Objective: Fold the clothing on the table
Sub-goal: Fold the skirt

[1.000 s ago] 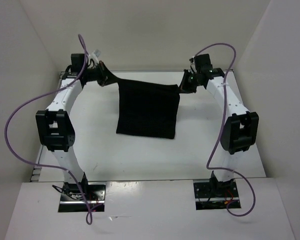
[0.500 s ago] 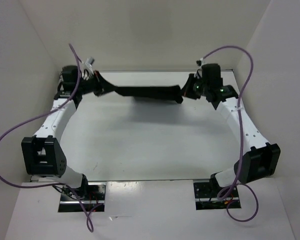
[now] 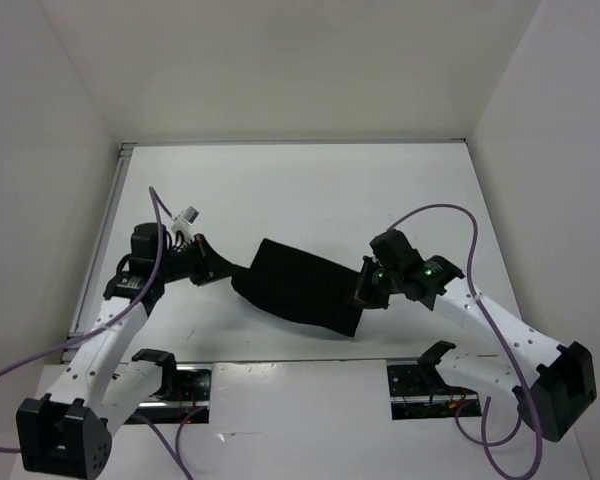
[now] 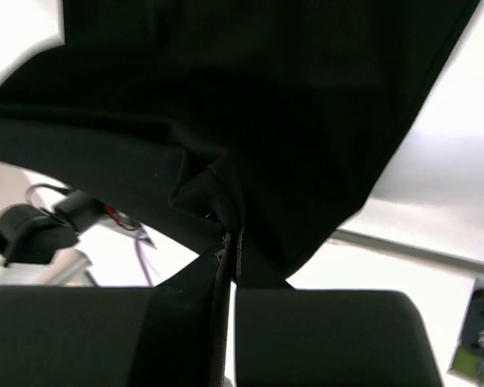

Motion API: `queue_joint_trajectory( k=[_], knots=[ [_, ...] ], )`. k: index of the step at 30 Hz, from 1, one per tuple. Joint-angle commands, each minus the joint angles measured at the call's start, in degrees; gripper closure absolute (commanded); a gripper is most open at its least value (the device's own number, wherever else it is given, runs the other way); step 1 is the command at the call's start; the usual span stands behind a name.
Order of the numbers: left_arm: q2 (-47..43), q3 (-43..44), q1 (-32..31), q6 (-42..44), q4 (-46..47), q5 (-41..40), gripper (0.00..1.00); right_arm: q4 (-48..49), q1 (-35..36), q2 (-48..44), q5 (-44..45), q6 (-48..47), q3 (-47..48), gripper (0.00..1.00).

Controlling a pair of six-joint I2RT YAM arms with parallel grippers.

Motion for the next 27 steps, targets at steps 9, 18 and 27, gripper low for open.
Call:
queue_joint_trajectory(
  k=[9,18,27],
  knots=[
    [9.0,2.5,-0.3,-0.1,3.6,-4.8,1.0,-5.9,-0.2,1.4,8.5,9.2,0.8,1.0],
    [24.0,10.6,-1.5,0.3,10.7,-5.5,1.0,-5.9,-0.2,4.8,13.3,12.6,0.3,1.0],
    [33.5,14.3,-5.2,-0.3,13.3,-7.9,1.0,-5.9,-0.2,8.6,18.2,14.2,2.2,1.0]
  ],
)
